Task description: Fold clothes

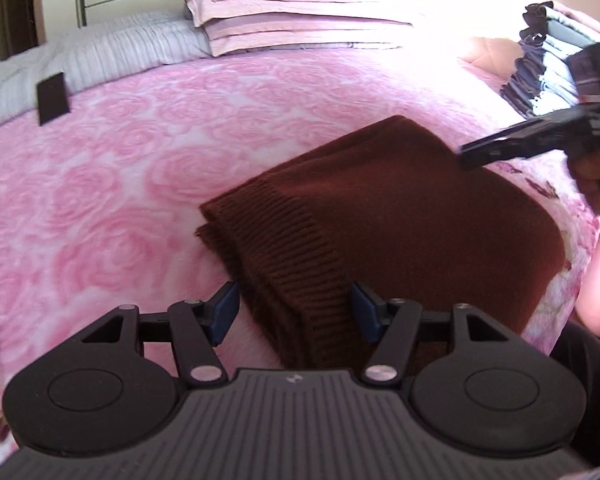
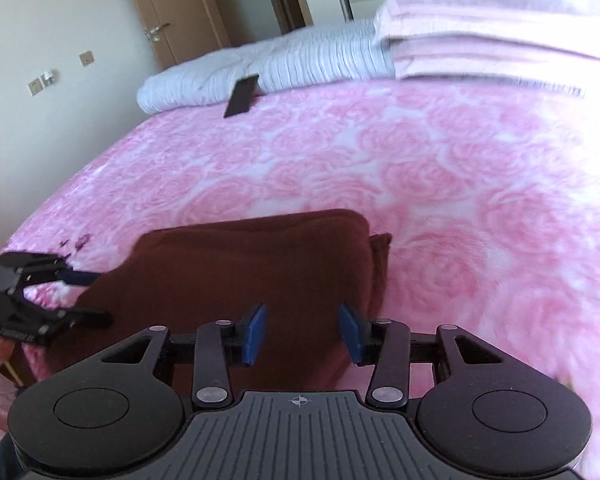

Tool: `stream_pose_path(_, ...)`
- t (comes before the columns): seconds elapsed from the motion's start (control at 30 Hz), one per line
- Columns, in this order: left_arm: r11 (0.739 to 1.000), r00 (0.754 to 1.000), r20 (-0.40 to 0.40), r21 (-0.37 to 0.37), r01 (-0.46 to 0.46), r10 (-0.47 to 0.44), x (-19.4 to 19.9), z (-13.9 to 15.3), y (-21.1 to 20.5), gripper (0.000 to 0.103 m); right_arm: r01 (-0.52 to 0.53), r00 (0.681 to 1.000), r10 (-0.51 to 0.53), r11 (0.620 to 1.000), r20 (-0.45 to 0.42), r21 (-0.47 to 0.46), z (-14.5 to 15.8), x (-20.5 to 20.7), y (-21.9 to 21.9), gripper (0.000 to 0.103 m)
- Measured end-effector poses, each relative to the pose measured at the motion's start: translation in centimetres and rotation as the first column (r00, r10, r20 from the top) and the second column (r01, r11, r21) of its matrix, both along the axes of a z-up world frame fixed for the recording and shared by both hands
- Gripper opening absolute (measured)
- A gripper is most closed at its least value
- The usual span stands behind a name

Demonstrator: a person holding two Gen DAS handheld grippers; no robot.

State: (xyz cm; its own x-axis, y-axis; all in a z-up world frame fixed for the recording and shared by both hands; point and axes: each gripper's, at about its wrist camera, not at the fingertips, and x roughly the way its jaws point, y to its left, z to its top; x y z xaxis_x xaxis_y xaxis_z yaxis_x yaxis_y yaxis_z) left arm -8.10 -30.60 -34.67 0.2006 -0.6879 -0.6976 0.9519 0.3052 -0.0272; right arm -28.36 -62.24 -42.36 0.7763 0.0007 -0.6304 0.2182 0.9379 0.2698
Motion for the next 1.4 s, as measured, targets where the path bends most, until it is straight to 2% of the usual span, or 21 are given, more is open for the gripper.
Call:
stream_pose_path(0.1,1.000,1.000,0.031,0.023,0.003,-0.004,-0.5,0.7,0.3,0.057,-0.016,0.998,0.017,1.000,0.064,-0.022,0.8,-2.9,2.9,0.048)
stream_pose_path(0.17,0.999,0.999,0.047,0.037,0.013,-0.015,-0.9,0.9,0.3,0.055,-0.017,0.998,0.020,0.999,0.066,-0.042,0.5,-4.0,4.8,0.061)
stream_pose_path(0.2,0.999,0.998,0.051,0.044,0.017,-0.020,-1.0,0.9,0.4,0.054,-0.014,0.999,0.016,0.999,0.047,-0.043,0.0,-4.3,5.4,0.063)
stream_pose_path(0.27,0.998,0.998,0.056,0.054,0.024,-0.027,-1.3,0.7,0.5,0.054,0.008,1.000,-0.009,0.999,-0.005,-0.038,-1.4,-4.5,6.3,0.063)
stream_pose_path(0.33,0.998,0.997,0.066,0.061,0.027,-0.031,-1.5,0.4,0.6,0.054,0.042,0.999,-0.042,0.999,-0.003,-0.029,-1.9,-5.1,6.6,0.064)
stream_pose_path(0.43,0.998,0.997,0.068,0.061,0.024,-0.028,-1.7,0.1,0.9,0.054,0.077,0.997,-0.077,0.997,-0.005,0.002,-2.0,-5.5,6.5,0.065)
stream_pose_path(0.67,0.998,0.996,0.091,0.057,0.018,-0.023,-2.2,0.0,1.1,0.054,0.110,0.994,-0.110,0.994,-0.023,0.007,-1.4,-7.0,6.9,0.066)
stream_pose_path(0.77,0.999,0.989,0.144,0.047,0.023,-0.029,-3.0,0.9,1.4,0.054,0.188,0.982,-0.189,0.978,0.001,0.089,-1.6,-8.9,7.0,0.066)
stream_pose_path(0.9,0.998,0.967,0.247,0.010,0.070,-0.070,-5.1,2.8,2.5,0.054,0.286,0.953,-0.301,0.925,0.025,0.252,-2.3,-11.9,7.4,0.066)
stream_pose_path(0.97,0.986,0.937,0.314,-0.009,0.167,-0.156,-7.2,3.5,3.3,0.056,0.301,0.944,-0.328,0.899,0.033,0.317,-2.8,-13.0,7.8,0.066)
stream_pose_path(1.0,0.976,0.915,0.349,-0.015,0.219,-0.201,-8.3,3.8,3.8,0.058,0.306,0.940,-0.338,0.887,0.036,0.346,-3.1,-13.3,8.0,0.066)
stream_pose_path(1.03,0.961,0.884,0.392,0.000,0.276,-0.253,-9.5,3.7,4.1,0.060,0.310,0.937,-0.347,0.878,0.038,0.365,-3.2,-13.4,8.1,0.066)
stream_pose_path(1.13,0.903,0.754,0.519,0.096,0.418,-0.404,-13.2,2.4,5.0,0.061,0.328,0.925,-0.376,0.855,0.046,0.401,-3.8,-13.4,8.0,0.066)
stream_pose_path(1.17,0.889,0.711,0.551,0.141,0.436,-0.436,-14.1,1.6,5.0,0.061,0.331,0.924,-0.379,0.856,0.046,0.397,-3.8,-13.2,7.9,0.066)
stream_pose_path(1.23,0.869,0.643,0.595,0.229,0.439,-0.482,-15.2,-0.1,4.7,0.060,0.337,0.923,-0.383,0.858,0.045,0.387,-3.7,-12.7,7.6,0.066)
stream_pose_path(1.33,0.850,0.566,0.637,0.337,0.406,-0.523,-15.3,-2.3,3.8,0.054,0.316,0.939,-0.340,0.912,0.049,0.260,-3.0,-11.8,7.8,0.066)
stream_pose_path(1.4,0.834,0.509,0.663,0.399,0.380,-0.549,-15.3,-3.8,3.4,0.052,0.276,0.958,-0.282,0.956,0.051,0.102,-2.4,-11.1,8.9,0.066)
